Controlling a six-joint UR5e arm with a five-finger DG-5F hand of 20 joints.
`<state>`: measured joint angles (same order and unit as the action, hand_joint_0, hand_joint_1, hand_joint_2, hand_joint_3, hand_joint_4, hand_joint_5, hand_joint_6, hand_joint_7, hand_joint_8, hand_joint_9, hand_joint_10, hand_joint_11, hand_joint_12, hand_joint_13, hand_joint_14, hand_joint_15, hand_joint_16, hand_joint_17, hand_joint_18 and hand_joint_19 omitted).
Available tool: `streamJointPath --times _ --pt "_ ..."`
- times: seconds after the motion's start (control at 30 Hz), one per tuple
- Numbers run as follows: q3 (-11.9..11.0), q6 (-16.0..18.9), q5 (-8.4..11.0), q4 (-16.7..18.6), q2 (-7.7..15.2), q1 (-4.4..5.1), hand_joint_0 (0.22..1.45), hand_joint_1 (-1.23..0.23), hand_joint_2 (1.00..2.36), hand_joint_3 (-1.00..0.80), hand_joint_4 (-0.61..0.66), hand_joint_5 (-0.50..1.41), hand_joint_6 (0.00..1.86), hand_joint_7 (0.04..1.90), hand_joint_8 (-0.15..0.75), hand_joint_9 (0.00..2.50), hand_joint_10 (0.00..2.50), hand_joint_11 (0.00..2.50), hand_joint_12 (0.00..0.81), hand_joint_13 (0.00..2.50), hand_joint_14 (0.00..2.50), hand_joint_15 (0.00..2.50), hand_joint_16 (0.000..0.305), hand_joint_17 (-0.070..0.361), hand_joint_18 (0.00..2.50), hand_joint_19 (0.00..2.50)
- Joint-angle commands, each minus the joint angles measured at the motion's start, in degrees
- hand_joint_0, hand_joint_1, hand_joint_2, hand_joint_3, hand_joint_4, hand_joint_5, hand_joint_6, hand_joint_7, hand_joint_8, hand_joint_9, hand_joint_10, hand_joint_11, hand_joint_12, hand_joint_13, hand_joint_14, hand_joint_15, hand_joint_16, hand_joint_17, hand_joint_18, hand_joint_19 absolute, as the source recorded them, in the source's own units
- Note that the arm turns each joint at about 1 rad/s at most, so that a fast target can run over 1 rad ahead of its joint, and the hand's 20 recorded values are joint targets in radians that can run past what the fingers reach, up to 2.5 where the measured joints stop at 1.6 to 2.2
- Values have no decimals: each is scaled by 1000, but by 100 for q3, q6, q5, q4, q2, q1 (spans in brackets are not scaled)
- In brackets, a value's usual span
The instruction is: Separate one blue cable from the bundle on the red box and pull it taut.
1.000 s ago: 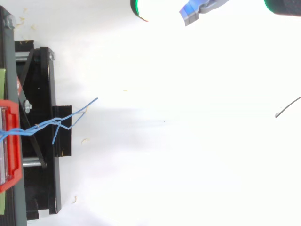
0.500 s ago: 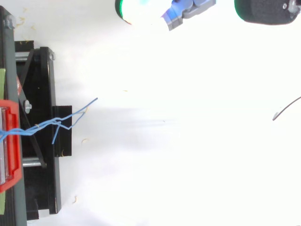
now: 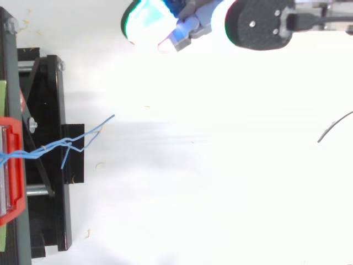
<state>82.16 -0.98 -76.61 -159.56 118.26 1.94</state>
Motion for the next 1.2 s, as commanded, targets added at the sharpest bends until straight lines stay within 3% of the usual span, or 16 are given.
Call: streamJointPath --times 0.0,0.43,0.57,0.83,0.97,1.17 --pt "-86 10 5 162 180 8 536 -494 1001 -489 193 -185 501 624 200 725 7 130 290 367 4 96 40 91 53 231" --pt "-472 -16 14 408 769 17 533 -498 1000 -492 199 -184 501 630 202 730 5 146 297 371 4 109 40 91 56 249" --pt "-736 -25 14 399 1006 35 532 -499 1000 -496 199 -184 501 630 202 732 5 144 300 373 5 120 41 93 63 266" --pt "-877 -209 14 602 1209 149 529 -501 1001 -495 201 -182 501 630 204 739 6 164 305 379 5 121 42 94 76 267" --pt "-991 -121 14 813 1507 202 529 -501 1001 -494 205 -181 501 632 207 746 6 166 306 385 5 123 42 95 78 274" --pt "-1193 -33 14 856 1762 237 529 -502 1000 -495 213 -179 501 637 208 754 7 184 307 392 5 135 42 95 84 281"
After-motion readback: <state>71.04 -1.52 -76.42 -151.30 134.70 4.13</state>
